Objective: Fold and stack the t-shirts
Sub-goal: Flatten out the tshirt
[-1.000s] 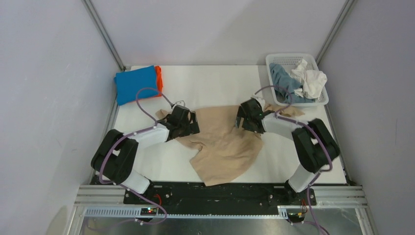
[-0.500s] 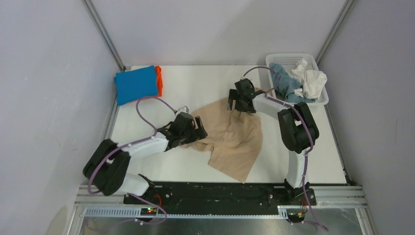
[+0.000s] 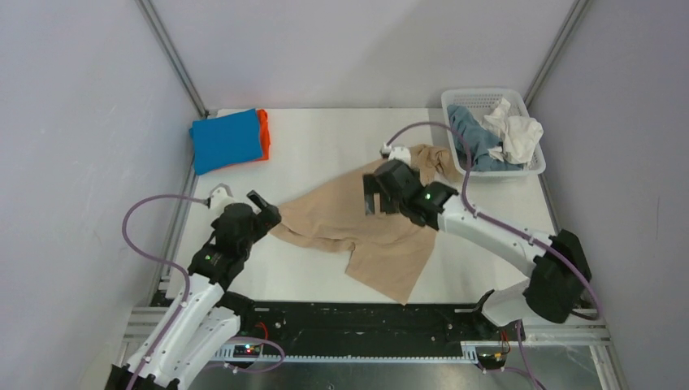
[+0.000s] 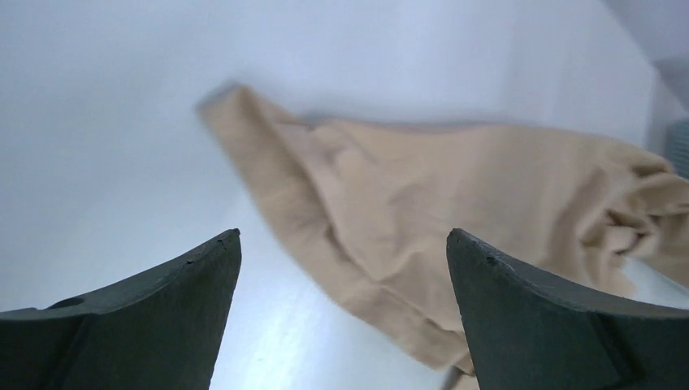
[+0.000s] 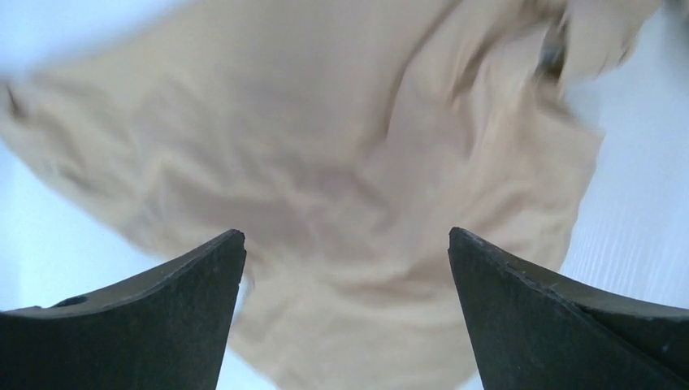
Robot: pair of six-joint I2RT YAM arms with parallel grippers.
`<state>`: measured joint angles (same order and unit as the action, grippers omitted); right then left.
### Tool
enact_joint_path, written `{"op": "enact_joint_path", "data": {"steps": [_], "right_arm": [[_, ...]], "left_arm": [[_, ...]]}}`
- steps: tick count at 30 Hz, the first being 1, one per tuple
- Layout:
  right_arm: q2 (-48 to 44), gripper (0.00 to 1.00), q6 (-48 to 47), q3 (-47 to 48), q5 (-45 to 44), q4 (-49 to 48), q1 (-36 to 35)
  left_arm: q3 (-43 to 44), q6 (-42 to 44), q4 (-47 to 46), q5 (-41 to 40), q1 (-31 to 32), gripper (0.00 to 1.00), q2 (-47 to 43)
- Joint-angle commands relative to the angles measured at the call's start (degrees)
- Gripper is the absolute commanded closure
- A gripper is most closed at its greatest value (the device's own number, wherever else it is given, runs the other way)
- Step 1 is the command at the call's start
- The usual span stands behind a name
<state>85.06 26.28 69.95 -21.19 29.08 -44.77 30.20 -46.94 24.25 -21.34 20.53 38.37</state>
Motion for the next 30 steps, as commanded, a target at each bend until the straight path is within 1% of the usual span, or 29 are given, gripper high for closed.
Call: {"op": "enact_joint_path", "data": {"steps": [1,6,8,10,13,16,18,21,23,25,26,28,29,30], "right_arm": [[-5.4,0.01,6.2,-9.5,2.1,8.1,-8.4],[-7.3,0.01,11.8,-16.1,8.7,14.1,-20.6],[-6.4,0.03,12.8,-17.7,9.7,15.1,-24.5],[-4.2,0.06,14.0,-18.7,10.0,15.4,-26.5],[-2.0,0.09,16.9,-20.0,9.4,14.4,-26.7],[-0.6,0.16,18.5,-22.7,10.4,12.1,-25.8],[-0.1,0.19,19.2,-24.5,11.6,10.3,-25.3],[1.1,0.2,19.6,-25.5,10.2,9.8,-25.1],[3.1,0.22,19.6,-25.8,9.0,9.5,-24.4],[4.5,0.3,20.1,-25.9,7.7,8.9,-23.2],[4.5,0.38,20.3,-26.0,7.0,8.6,-22.8],[3.7,0.47,20.3,-26.4,6.5,7.1,-20.6],[2.5,0.59,20.3,-26.6,6.3,6.8,-19.9],[1.7,0.65,20.1,-26.7,5.6,6.4,-18.5]], "left_arm": [[-1.4,1.2,7.8,-2.9,-3.7,0.0,-1.7],[-2.1,0.1,8.4,-2.6,-4.3,0.0,0.6],[-2.0,-0.3,8.4,-2.9,-4.4,0.0,1.8],[-1.9,-0.8,8.3,-3.0,-4.4,0.0,2.7],[-1.8,-0.9,8.3,-2.9,-4.4,0.0,3.7],[-2.3,-1.1,8.4,-2.2,-4.4,0.0,3.0],[-2.7,-1.1,8.3,-2.5,-4.4,0.0,1.9],[-3.4,-1.0,8.4,-2.6,-4.4,0.0,-0.1],[-3.6,-0.9,8.4,-2.6,-4.5,0.0,-0.8],[-3.4,-0.6,8.4,-2.7,-4.5,0.0,-0.8],[-3.2,-0.5,8.4,-2.7,-4.5,0.0,-0.5],[-3.1,-0.5,8.4,-2.8,-4.6,0.0,0.0],[-3.1,-0.5,8.4,-2.9,-4.6,0.0,0.2],[-3.0,-0.5,8.4,-3.0,-4.7,0.0,0.7]]}}
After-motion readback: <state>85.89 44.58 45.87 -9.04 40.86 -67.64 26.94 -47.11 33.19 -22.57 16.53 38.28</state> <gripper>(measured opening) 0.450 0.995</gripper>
